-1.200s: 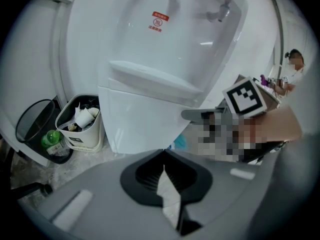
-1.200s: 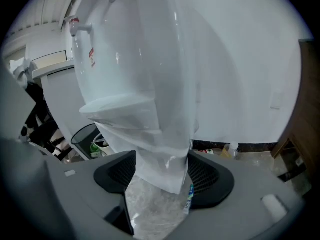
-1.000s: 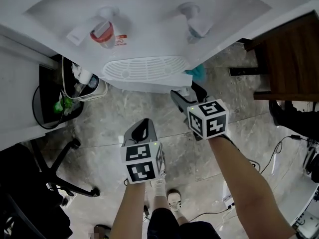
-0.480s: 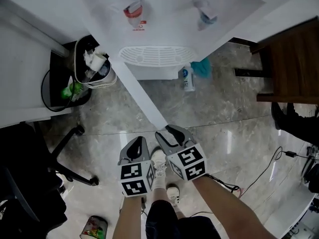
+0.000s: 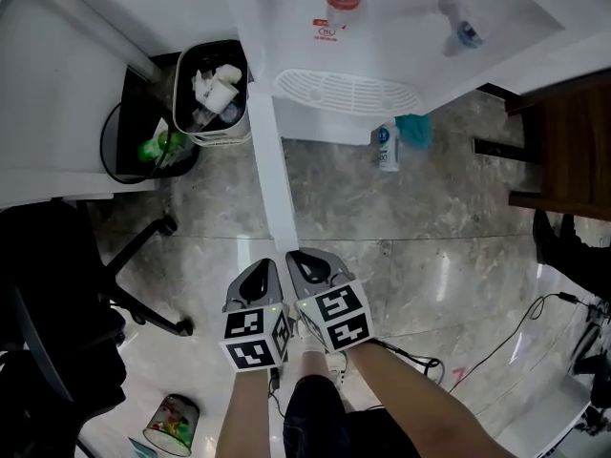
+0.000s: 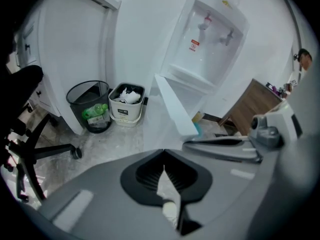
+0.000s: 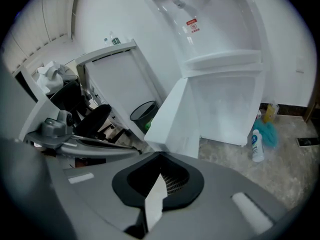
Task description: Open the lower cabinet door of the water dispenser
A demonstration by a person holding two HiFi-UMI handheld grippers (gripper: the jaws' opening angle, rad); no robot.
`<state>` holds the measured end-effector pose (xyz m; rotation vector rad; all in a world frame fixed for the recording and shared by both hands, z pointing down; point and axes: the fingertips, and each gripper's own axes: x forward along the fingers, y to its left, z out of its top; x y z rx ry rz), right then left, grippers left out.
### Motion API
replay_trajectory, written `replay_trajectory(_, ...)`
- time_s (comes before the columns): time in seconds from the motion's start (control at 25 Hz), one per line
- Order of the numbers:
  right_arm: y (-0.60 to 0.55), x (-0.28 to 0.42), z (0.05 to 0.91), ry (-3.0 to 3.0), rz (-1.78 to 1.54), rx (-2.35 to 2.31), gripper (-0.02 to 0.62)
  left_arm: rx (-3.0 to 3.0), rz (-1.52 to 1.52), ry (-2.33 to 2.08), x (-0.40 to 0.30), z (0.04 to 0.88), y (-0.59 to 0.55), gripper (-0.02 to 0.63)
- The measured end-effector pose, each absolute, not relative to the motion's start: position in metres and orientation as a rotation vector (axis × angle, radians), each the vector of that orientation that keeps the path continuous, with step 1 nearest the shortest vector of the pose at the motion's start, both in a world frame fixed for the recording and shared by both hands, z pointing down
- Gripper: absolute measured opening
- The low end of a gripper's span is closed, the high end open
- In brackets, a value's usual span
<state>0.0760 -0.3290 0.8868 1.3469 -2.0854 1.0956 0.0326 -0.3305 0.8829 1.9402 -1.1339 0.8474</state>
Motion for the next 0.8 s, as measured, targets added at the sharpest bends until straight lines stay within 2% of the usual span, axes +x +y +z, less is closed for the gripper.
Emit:
replay_trajectory(0.32,-0.323,0.097,0.861,-2.079,1.085,1.419,-0.008,1.947,0.857,-1.107,0.048,0.866,-0.321,0.008)
replay_trajectory(0.56,-0.283,0.146,0.803,-2.0,1.196,1.588,-0.008,1.937,0.921,-1.015,0.072,0.814,-0.277,0.008)
replay_trajectory(0.8,-0.23,0.161,0.761,-1.937,1.254,1.598,-0.008,1.959,0.994,-0.909,0.092,0.772,-0.236,0.008)
